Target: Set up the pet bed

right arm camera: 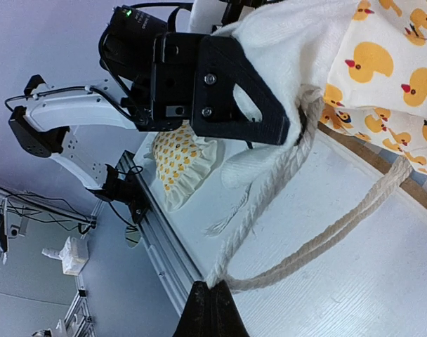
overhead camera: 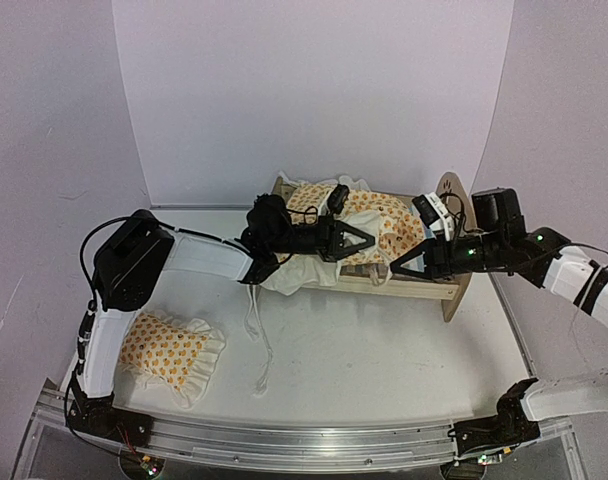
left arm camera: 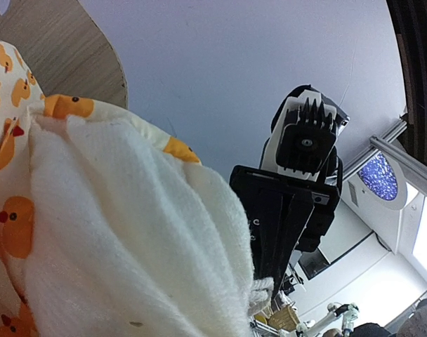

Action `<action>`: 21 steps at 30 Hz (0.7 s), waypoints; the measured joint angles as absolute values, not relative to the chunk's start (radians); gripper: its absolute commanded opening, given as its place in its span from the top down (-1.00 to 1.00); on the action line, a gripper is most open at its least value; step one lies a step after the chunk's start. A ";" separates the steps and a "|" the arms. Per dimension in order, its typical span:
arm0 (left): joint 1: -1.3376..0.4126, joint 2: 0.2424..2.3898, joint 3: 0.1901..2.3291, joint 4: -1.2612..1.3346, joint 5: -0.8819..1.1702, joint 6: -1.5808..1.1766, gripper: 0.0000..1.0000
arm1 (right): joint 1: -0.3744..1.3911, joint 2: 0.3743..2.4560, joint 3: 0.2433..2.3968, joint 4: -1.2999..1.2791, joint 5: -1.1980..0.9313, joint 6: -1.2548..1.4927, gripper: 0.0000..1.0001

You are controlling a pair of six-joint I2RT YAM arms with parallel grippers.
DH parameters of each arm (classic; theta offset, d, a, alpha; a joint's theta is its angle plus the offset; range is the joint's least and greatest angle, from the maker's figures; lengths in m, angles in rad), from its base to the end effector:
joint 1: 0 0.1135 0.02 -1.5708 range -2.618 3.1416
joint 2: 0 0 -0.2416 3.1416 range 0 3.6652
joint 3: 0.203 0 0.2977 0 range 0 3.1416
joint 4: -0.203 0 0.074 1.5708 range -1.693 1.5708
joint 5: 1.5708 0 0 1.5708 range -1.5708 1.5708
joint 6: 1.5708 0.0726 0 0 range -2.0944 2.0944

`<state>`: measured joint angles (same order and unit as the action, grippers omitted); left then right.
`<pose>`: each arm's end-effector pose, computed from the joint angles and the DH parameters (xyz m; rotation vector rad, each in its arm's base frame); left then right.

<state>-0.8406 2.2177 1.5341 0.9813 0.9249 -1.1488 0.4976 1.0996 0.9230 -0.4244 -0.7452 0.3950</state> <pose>0.3184 -0.4426 0.2032 0.7754 1.6504 -2.1257 0.2515 0.1926 0.2646 -0.5756 2.2139 1.2995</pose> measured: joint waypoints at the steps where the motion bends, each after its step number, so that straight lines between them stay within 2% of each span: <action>1: -0.847 2.218 1.534 0.988 0.925 -1.148 1.00 | 0.497 1.087 0.931 -0.454 -0.743 0.397 1.00; 6: -0.856 2.218 1.534 0.989 0.922 -1.144 1.00 | 0.499 1.094 1.014 -0.650 -0.595 0.343 0.97; 10: -0.857 2.218 1.534 0.988 0.923 -1.144 1.00 | 0.497 1.098 1.021 -0.688 -0.573 0.298 0.72; 12: -0.855 2.218 1.534 0.987 0.916 -1.143 1.00 | 0.498 1.099 1.005 -0.672 -0.653 0.294 0.79; 14: -0.845 2.218 1.534 0.987 0.911 -1.143 1.00 | 0.501 1.112 0.991 -0.674 -0.698 0.280 0.97; 17: -0.833 2.218 1.534 0.987 0.903 -1.143 1.00 | 0.502 1.127 0.960 -0.670 -0.770 0.259 1.00; 19: -0.827 2.218 1.534 0.987 0.902 -1.143 1.00 | 0.499 1.117 0.913 -0.616 -0.873 0.274 0.53; 21: -0.825 2.218 1.534 0.987 0.900 -1.143 1.00 | 0.501 1.097 0.890 -0.596 -0.878 0.292 0.45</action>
<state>-0.8246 2.2181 1.5341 0.9874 0.9001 -1.1435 0.5011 1.0973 0.8898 -0.5957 -0.8780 0.2924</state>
